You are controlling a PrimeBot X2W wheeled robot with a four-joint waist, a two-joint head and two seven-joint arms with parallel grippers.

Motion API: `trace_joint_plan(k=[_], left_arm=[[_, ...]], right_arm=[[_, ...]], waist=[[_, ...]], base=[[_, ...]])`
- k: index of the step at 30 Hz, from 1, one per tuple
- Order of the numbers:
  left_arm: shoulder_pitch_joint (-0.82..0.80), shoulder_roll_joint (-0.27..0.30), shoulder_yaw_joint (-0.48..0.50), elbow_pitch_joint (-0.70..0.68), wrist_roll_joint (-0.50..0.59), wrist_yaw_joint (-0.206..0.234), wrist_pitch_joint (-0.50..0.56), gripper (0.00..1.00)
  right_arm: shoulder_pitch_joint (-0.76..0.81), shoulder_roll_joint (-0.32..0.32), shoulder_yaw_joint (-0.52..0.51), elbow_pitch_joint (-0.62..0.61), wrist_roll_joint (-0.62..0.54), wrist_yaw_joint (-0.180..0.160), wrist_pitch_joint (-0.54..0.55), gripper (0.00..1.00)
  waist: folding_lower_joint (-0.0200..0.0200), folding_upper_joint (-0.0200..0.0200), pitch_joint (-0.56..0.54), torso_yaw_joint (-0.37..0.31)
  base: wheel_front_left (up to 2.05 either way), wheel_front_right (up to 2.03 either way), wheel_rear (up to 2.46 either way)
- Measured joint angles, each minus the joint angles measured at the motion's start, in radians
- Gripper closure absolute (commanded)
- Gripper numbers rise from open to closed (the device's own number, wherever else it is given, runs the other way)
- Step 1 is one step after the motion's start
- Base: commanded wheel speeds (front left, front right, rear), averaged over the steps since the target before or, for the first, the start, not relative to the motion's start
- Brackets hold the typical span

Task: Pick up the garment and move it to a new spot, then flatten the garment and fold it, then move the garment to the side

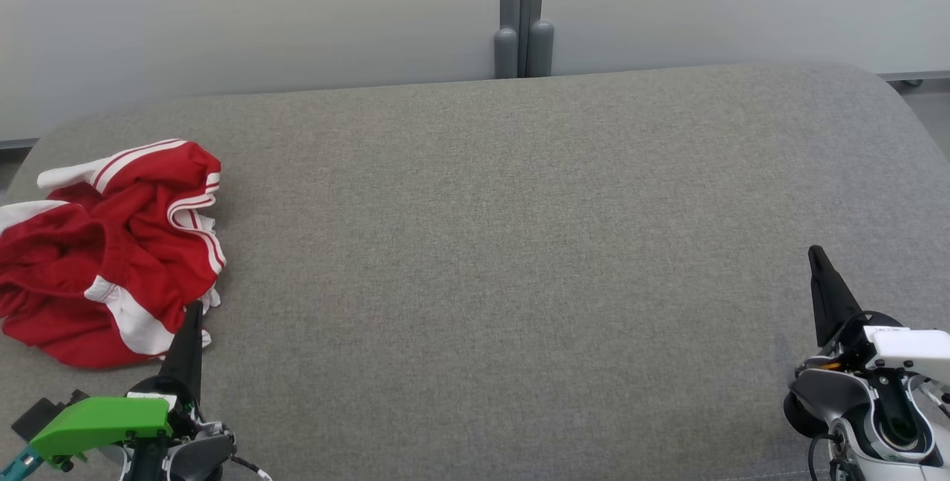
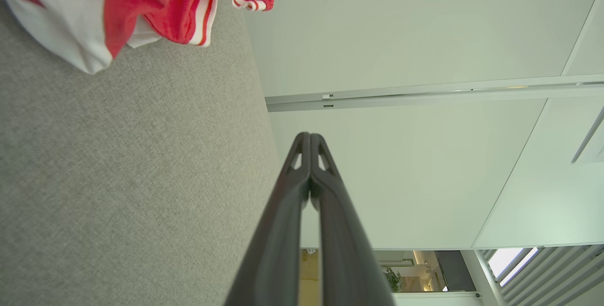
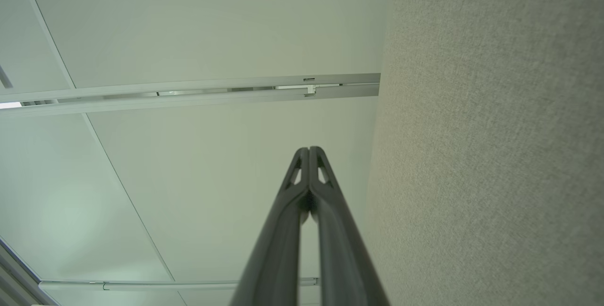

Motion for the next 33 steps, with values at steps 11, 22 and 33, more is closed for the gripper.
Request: trace_joint_plan(k=[11,22,33], left_arm=[[0.034,-0.016,-0.006,0.045,0.0,0.001,0.0,0.0],[0.059,-0.025,-0.037,0.05,0.007,0.001,-0.024,0.0],[0.059,-0.024,-0.067,0.031,0.077,0.001,-0.063,0.0]], right_arm=[[0.036,0.016,0.005,0.042,0.0,-0.004,0.0,0.0],[0.064,0.029,0.023,0.059,-0.022,-0.004,-0.029,0.0],[0.064,0.026,0.029,0.022,-0.139,-0.004,-0.061,0.0]], waist=[[0.0,0.0,0.0,0.0],[0.0,0.0,-0.005,0.0],[0.0,0.0,-0.011,-0.001]], base=[[0.0,0.0,0.0],[0.0,0.0,0.0],[0.0,0.0,0.0]])
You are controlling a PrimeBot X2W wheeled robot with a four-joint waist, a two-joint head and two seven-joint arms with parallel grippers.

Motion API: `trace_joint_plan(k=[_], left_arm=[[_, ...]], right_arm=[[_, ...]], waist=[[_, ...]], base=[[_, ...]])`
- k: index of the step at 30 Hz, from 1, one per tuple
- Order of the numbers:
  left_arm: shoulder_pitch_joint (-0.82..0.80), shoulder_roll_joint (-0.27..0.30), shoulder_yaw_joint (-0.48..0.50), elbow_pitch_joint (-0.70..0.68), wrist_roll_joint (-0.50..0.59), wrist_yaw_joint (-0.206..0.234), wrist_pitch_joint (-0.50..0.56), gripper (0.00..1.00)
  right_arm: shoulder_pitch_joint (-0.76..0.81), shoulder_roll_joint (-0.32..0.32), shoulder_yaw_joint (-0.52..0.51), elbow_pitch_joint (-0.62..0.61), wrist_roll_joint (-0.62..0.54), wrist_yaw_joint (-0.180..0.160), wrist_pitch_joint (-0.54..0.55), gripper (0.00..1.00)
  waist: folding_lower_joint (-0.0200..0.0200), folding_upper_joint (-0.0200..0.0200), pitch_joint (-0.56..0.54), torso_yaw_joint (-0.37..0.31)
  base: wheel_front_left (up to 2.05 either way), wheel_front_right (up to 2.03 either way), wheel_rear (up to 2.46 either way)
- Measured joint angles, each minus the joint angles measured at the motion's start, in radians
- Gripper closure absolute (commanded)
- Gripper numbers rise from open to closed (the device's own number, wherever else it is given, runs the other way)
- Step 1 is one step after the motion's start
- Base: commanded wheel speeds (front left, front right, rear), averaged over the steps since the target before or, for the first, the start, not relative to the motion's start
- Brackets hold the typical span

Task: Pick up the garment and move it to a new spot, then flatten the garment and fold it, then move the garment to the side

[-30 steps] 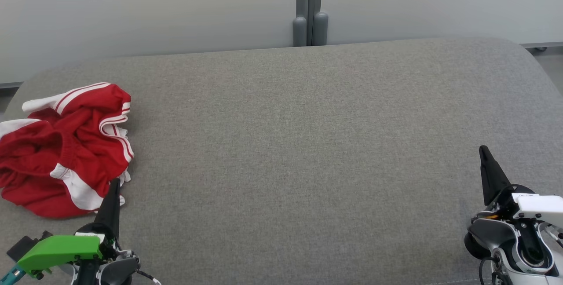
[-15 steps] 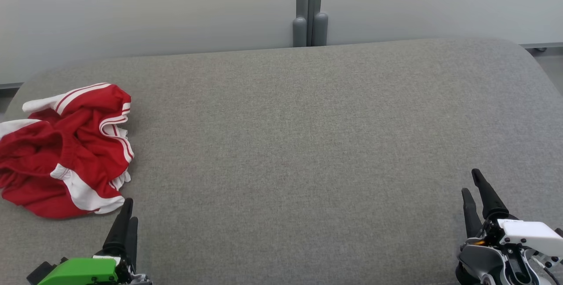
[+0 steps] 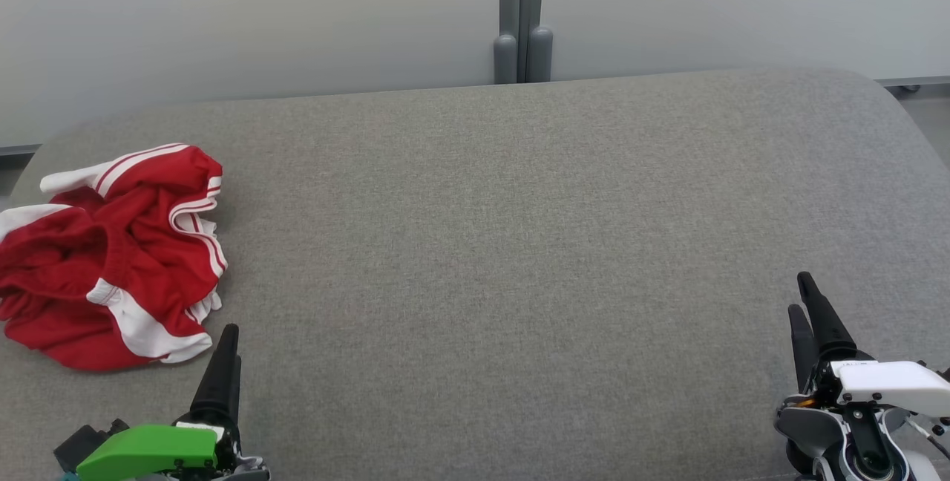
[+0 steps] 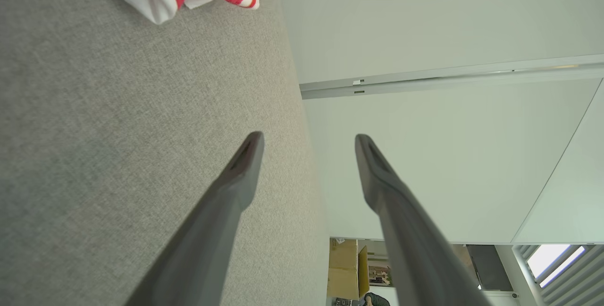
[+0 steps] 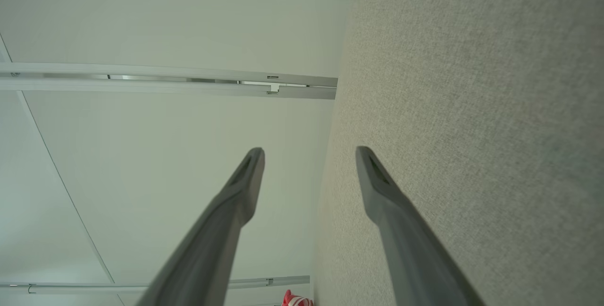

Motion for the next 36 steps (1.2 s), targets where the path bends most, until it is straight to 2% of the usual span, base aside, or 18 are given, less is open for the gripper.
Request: trace_joint_plan(k=[14,36], left_arm=[[-0.005,0.017,-0.025,-0.063,0.2,0.03,-0.044,0.0],[-0.001,0.051,-0.096,-0.156,0.625,0.097,-0.115,0.0]], right_arm=[[0.001,-0.023,0.032,-0.083,-0.249,-0.021,-0.044,0.0],[0.046,-0.025,0.119,-0.155,-0.594,-0.063,-0.116,0.0]], waist=[[0.0,0.0,-0.007,-0.001],[0.0,0.0,-0.017,-0.003]], base=[[0.0,0.0,0.0],[0.0,0.0,0.0]])
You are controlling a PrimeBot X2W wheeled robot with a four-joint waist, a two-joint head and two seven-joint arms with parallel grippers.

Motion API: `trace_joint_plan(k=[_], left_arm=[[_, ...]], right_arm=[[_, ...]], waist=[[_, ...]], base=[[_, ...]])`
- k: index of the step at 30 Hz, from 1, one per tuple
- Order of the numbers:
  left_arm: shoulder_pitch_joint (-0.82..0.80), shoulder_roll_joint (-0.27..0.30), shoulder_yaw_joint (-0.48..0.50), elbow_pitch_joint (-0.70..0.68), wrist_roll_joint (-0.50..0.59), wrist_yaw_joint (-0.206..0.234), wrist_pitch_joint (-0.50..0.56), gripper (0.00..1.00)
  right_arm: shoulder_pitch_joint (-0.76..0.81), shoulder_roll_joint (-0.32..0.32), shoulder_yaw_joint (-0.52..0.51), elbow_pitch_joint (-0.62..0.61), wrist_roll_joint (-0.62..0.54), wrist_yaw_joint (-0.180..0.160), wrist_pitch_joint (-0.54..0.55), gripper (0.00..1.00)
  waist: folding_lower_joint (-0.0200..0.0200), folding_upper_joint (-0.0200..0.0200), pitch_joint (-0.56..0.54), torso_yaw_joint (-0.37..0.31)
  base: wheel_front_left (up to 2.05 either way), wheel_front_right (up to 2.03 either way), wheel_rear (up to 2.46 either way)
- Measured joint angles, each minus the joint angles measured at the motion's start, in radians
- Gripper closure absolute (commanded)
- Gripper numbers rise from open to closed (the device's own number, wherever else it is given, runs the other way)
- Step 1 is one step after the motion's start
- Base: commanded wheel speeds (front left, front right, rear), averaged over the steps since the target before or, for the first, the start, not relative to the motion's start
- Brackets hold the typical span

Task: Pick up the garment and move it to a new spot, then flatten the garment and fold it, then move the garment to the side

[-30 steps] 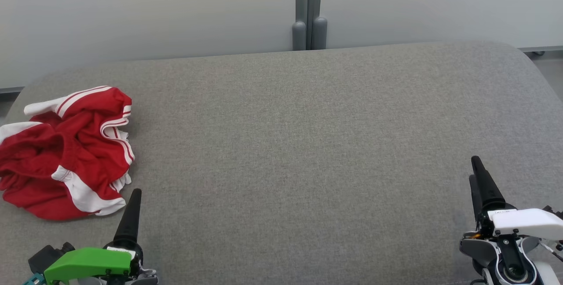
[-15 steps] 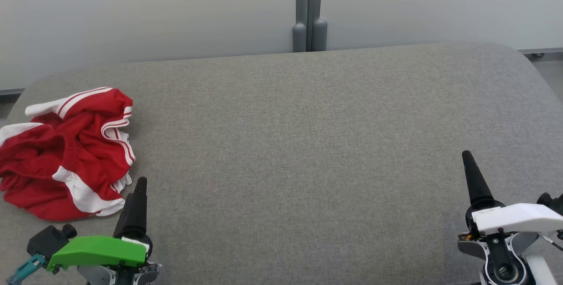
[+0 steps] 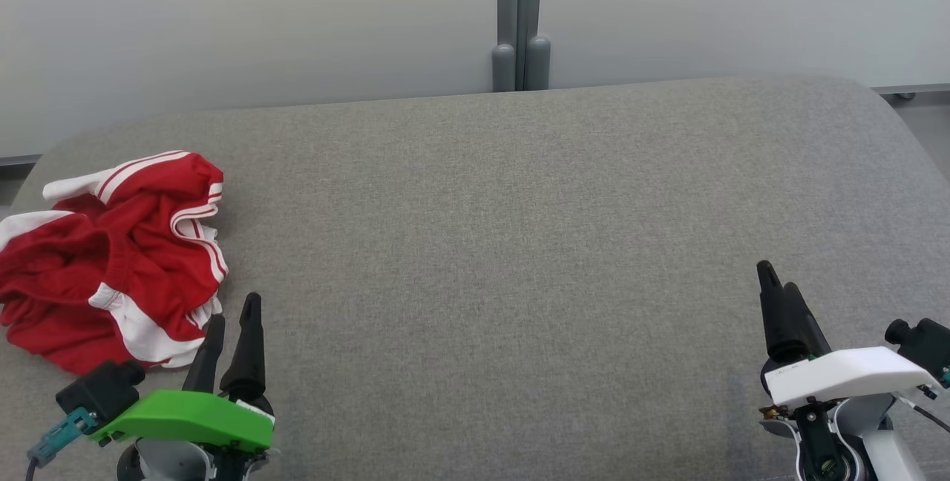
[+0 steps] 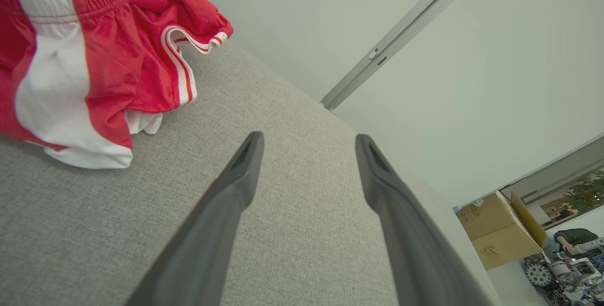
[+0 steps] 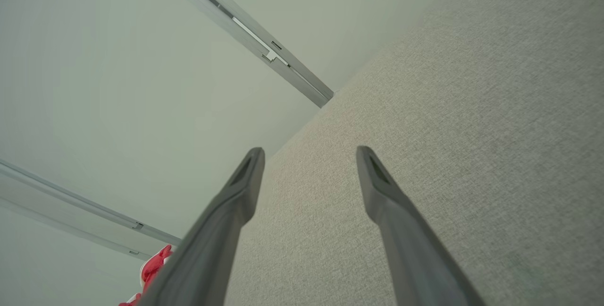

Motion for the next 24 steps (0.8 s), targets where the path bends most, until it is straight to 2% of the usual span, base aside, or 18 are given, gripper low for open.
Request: trace_joint_plan(k=[10,24], left_arm=[[0.029,0.0,-0.017,-0.025,0.145,0.033,-0.031,0.0],[0.07,0.0,-0.046,-0.041,0.331,0.066,-0.081,0.0]], right_arm=[[0.018,-0.002,0.029,-0.02,-0.15,-0.025,-0.029,0.0],[0.035,-0.008,0.077,-0.055,-0.349,-0.036,-0.079,0.0]], waist=[[0.0,0.0,-0.01,-0.005],[0.0,0.0,-0.027,-0.01]], base=[[0.0,0.0,0.0],[0.0,0.0,0.0]])
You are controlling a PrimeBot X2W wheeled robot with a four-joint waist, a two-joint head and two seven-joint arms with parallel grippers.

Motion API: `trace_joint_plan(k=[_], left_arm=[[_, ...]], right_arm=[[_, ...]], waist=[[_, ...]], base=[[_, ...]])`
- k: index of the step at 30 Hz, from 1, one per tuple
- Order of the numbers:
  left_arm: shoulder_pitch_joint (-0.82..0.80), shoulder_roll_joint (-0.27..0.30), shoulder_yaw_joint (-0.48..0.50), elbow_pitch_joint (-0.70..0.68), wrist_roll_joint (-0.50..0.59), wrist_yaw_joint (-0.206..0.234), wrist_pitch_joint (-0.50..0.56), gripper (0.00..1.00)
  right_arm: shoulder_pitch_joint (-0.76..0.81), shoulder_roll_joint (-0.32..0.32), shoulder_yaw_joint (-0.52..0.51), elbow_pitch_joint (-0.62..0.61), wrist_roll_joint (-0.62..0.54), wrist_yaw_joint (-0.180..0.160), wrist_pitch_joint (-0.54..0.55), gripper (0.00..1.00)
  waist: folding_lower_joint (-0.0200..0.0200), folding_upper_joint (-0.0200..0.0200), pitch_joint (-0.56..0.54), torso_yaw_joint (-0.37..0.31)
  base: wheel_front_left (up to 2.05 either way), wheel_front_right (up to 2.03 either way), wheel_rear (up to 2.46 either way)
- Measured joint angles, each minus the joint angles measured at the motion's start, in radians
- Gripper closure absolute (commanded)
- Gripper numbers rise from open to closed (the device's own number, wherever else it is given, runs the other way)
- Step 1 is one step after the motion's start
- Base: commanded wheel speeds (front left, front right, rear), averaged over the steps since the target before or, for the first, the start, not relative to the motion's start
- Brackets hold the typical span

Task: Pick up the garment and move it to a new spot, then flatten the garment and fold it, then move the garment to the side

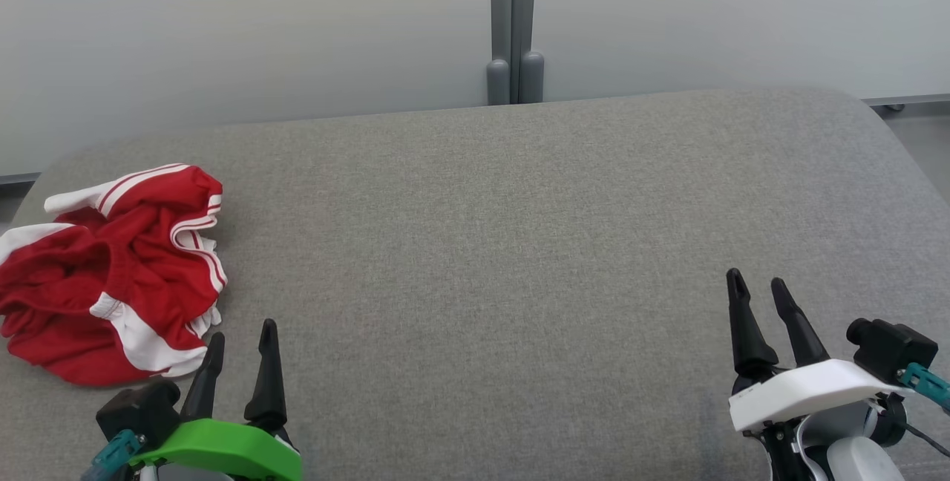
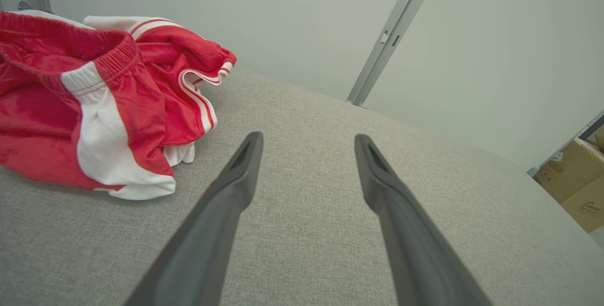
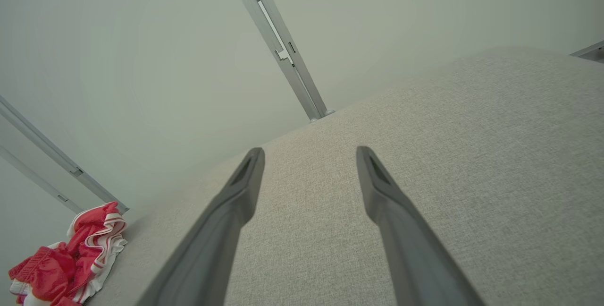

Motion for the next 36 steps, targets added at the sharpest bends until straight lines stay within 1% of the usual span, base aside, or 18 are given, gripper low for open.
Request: trace_joint_plan(k=[1,14,20,22,27,31,36], left_arm=[[0.003,0.0,-0.004,-0.007,0.03,0.005,-0.003,0.0],[0.033,0.0,-0.03,-0.014,0.17,0.031,-0.048,0.0],[0.034,0.0,-0.033,-0.017,0.219,0.043,-0.065,0.0],[0.035,0.0,-0.034,-0.017,0.236,0.046,-0.072,0.0],[0.058,0.0,-0.039,-0.015,0.283,0.048,-0.086,0.0],[0.063,0.0,-0.041,-0.016,0.313,0.049,-0.1,0.0],[0.064,0.0,-0.041,-0.012,0.317,0.048,-0.1,0.0]], right_arm=[[0.001,0.0,0.008,-0.002,-0.03,-0.005,-0.003,0.0],[0.017,-0.006,0.042,-0.013,-0.199,-0.016,-0.047,0.0],[0.022,-0.009,0.049,-0.013,-0.26,-0.018,-0.065,0.0],[0.023,-0.01,0.053,-0.013,-0.288,-0.025,-0.072,0.0],[0.032,-0.012,0.064,-0.011,-0.348,-0.025,-0.09,0.0],[0.042,-0.014,0.073,-0.011,-0.392,-0.034,-0.1,0.0],[0.042,-0.014,0.072,-0.009,-0.399,-0.034,-0.102,0.0]], waist=[[0.0,0.0,-0.002,-0.001],[0.0,0.0,-0.011,-0.005],[0.0,0.0,-0.014,-0.006],[0.0,0.0,-0.016,-0.006],[0.0,0.0,-0.019,-0.007],[0.0,0.0,-0.021,-0.008],[0.0,0.0,-0.021,-0.008]], base=[[0.0,0.0,0.0],[0.0,0.0,0.0],[0.0,0.0,0.0],[0.0,0.0,0.0],[0.0,0.0,0.0],[0.0,0.0,0.0],[0.0,0.0,0.0]])
